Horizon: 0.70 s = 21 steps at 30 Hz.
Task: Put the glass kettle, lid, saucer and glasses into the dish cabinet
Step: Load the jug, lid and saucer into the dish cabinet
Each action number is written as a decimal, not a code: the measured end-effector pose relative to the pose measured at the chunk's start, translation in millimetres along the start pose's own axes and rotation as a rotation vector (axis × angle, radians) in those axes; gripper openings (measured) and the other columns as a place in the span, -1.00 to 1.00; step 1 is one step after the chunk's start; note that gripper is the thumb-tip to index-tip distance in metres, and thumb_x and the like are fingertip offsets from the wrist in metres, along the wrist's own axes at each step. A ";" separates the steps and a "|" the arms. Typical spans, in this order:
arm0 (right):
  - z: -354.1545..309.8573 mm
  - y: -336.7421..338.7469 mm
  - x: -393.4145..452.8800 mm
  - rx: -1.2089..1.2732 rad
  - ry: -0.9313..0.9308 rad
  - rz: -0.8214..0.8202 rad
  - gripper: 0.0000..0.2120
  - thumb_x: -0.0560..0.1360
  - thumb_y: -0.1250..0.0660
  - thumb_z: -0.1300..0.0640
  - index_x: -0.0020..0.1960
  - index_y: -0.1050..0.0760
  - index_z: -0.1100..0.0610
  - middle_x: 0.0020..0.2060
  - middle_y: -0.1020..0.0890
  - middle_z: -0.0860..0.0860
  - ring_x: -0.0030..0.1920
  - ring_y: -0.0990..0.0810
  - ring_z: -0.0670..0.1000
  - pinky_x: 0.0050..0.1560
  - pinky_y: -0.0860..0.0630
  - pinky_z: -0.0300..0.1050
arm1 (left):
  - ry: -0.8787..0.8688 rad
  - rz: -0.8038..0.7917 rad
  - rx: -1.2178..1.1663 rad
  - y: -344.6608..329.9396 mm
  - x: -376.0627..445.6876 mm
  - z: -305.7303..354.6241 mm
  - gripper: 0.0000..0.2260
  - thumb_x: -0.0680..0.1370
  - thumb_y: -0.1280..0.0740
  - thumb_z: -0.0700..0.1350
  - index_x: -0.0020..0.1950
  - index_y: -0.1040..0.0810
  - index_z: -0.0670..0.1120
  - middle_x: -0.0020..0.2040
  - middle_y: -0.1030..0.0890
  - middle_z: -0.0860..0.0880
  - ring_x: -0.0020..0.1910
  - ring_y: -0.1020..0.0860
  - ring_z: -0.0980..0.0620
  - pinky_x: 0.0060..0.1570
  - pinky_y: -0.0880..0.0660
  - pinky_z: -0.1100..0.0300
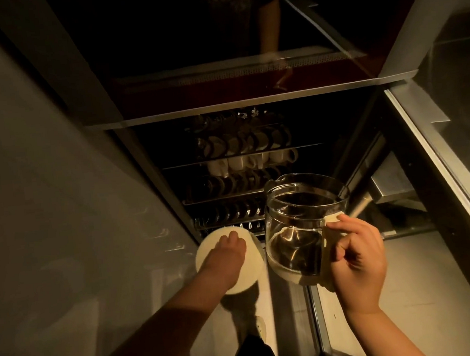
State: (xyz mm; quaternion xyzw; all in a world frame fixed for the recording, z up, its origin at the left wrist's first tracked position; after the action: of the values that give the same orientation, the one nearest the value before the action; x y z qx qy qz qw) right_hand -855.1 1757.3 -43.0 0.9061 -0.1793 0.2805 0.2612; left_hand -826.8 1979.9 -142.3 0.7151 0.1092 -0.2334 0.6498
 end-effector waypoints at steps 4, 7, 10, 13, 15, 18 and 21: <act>8.1 -29.3 11.5 0.004 -0.034 -0.043 -0.84 0.38 -0.17 0.28 -0.35 -0.43 0.17 -0.09 -0.58 -0.04 0.13 -0.49 -0.03 0.25 -0.32 -0.31 | 0.038 0.049 -0.029 13.7 39.3 -24.3 -0.42 0.43 -0.35 -0.30 0.39 -0.22 -0.13 0.37 -0.19 -0.16 0.32 -0.25 -0.17 0.11 -0.43 0.00; 16.3 -46.7 19.7 0.021 -0.064 -0.047 -0.85 0.37 -0.18 0.27 -0.36 -0.42 0.14 -0.09 -0.57 -0.10 0.14 -0.48 -0.04 0.25 -0.29 -0.36 | 0.042 0.066 -0.012 18.1 65.2 -37.4 -0.42 0.43 -0.37 -0.28 0.40 -0.22 -0.14 0.38 -0.20 -0.17 0.34 -0.25 -0.17 0.14 -0.42 -0.01; 26.9 -58.3 22.4 0.016 -0.086 -0.037 -0.80 0.33 -0.25 0.39 -0.36 -0.41 0.12 -0.06 -0.55 -0.21 0.14 -0.49 -0.07 0.24 -0.27 -0.40 | 0.043 0.061 0.025 16.6 89.9 -46.2 -0.40 0.44 -0.38 -0.24 0.42 -0.20 -0.15 0.40 -0.20 -0.18 0.36 -0.24 -0.18 0.18 -0.40 -0.02; 35.2 -68.3 23.7 0.012 -0.104 -0.046 -0.76 0.31 -0.27 0.41 -0.32 -0.42 0.06 -0.07 -0.57 -0.16 0.13 -0.50 -0.07 0.25 -0.29 -0.40 | 0.043 0.036 -0.006 15.8 114.1 -51.0 -0.39 0.44 -0.38 -0.24 0.42 -0.19 -0.14 0.41 -0.18 -0.17 0.38 -0.21 -0.18 0.19 -0.40 -0.04; 41.1 -73.8 24.7 0.012 -0.117 -0.056 -0.76 0.31 -0.28 0.40 -0.32 -0.42 0.06 -0.08 -0.57 -0.17 0.13 -0.49 -0.08 0.25 -0.29 -0.40 | 0.028 0.035 -0.038 16.3 129.1 -48.5 -0.39 0.44 -0.38 -0.26 0.42 -0.19 -0.14 0.41 -0.18 -0.16 0.38 -0.21 -0.18 0.18 -0.40 -0.04; 50.3 -78.4 26.2 0.011 -0.106 -0.056 -0.87 0.37 -0.22 0.21 -0.33 -0.44 0.09 -0.06 -0.56 -0.21 0.14 -0.49 -0.09 0.25 -0.28 -0.40 | 0.015 0.062 -0.060 19.6 151.1 -40.2 -0.42 0.43 -0.35 -0.33 0.40 -0.21 -0.15 0.38 -0.20 -0.15 0.35 -0.23 -0.15 0.16 -0.40 0.01; 62.8 -80.0 25.1 -0.035 -0.102 -0.068 -0.84 0.33 -0.29 0.31 -0.36 -0.43 0.11 -0.03 -0.53 -0.28 0.15 -0.46 -0.14 0.25 -0.26 -0.43 | -0.024 0.111 -0.070 23.2 172.3 -30.6 -0.47 0.48 -0.28 -0.35 0.41 -0.23 -0.15 0.37 -0.22 -0.13 0.33 -0.26 -0.11 0.20 -0.38 0.09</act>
State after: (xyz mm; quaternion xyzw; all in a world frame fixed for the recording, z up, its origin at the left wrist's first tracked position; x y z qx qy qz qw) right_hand -771.8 1780.7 -102.0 0.9200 -0.1664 0.2219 0.2767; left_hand -660.9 1981.5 -202.5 0.6941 0.0698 -0.2016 0.6875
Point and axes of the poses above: each hand's wrist, its own x-axis towards the middle knuckle, its own y-axis out of the back of the hand, z = x × y, the point moved 5 cm from there along x, towards the middle knuckle
